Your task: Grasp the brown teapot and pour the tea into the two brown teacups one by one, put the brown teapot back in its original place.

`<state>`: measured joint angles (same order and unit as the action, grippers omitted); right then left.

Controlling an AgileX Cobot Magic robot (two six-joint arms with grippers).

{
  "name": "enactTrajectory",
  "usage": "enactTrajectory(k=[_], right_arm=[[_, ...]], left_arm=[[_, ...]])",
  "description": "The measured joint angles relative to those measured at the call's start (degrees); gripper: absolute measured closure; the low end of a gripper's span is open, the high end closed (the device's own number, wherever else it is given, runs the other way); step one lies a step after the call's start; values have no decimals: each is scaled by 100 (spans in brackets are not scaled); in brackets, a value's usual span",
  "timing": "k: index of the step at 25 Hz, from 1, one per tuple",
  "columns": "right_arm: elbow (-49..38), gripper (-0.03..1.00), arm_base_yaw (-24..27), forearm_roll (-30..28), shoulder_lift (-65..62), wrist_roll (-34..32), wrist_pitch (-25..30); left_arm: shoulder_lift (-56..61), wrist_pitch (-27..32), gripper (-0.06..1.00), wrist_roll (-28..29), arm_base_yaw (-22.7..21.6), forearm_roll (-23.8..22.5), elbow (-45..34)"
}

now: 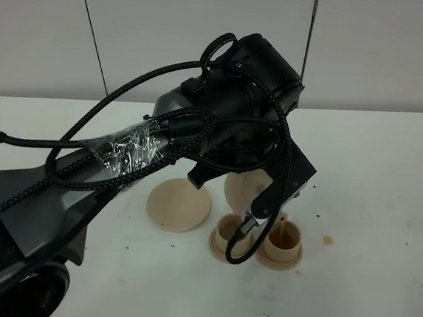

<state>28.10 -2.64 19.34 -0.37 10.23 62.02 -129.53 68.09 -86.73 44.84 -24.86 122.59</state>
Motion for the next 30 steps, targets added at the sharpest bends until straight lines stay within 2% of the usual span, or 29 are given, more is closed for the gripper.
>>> enactTrajectory(k=[30], right_arm=[[0, 62, 0, 0, 0, 0, 0]], left_arm=[[0, 0, 77, 87, 110, -297, 0]])
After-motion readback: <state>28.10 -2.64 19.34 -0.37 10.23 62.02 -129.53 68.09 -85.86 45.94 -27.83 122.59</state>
